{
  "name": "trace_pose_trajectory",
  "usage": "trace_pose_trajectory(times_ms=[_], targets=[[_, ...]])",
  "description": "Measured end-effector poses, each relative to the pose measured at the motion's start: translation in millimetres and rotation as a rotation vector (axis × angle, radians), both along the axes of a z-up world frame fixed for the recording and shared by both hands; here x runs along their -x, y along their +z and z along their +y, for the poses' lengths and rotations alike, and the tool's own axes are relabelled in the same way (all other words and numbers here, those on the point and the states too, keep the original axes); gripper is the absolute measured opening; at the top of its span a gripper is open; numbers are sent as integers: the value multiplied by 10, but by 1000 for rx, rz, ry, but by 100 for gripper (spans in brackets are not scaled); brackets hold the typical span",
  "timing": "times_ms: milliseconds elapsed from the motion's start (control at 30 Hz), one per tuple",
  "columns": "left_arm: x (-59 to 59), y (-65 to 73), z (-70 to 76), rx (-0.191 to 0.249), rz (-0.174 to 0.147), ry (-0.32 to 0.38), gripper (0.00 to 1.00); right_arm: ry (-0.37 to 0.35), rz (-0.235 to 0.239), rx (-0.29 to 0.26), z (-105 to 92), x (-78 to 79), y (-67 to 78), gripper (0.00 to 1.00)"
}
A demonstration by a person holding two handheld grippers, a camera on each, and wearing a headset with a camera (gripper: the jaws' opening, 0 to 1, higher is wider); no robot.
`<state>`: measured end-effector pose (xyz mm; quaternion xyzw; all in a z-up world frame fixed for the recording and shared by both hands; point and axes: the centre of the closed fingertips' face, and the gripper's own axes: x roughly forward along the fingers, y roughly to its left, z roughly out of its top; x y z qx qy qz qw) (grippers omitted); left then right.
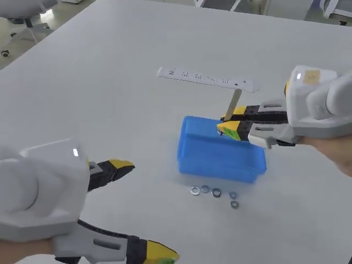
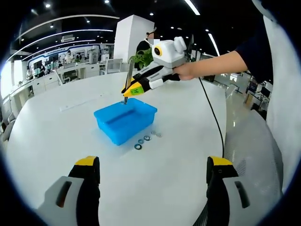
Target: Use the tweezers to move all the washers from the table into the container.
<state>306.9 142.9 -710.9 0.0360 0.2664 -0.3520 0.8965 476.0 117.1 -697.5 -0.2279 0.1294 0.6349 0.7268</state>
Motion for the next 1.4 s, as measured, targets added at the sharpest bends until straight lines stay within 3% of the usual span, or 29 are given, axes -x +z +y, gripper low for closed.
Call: trace_pose_trajectory(times_ms=[133,233,400,567,833,900,1200,1233,1400], targets=[[-11,18,91,14,-6,40,99,-3,6,33,36,-78,-217,9],[-43,64,154,86,-12,104,99,-11,20,52,20,-95,-334,9],[-35,9,224,68,0,124,99,-20,50,59,13,-81,-477,9],[-12,34,252,86,2,155,99,-38,67,91,-16,-70,-655,9],[39,2,257,75,19,157,99,-56,80,86,-35,-68,-686,9],[38,0,246,75,20,153,99,-63,102,77,-34,-63,-684,10],[7,5,175,79,16,143,99,-64,98,90,-60,-57,-681,11],[11,5,169,78,16,140,99,-71,118,81,-54,-55,-679,11],[39,2,173,78,24,139,99,-68,117,63,-41,-49,-652,10]])
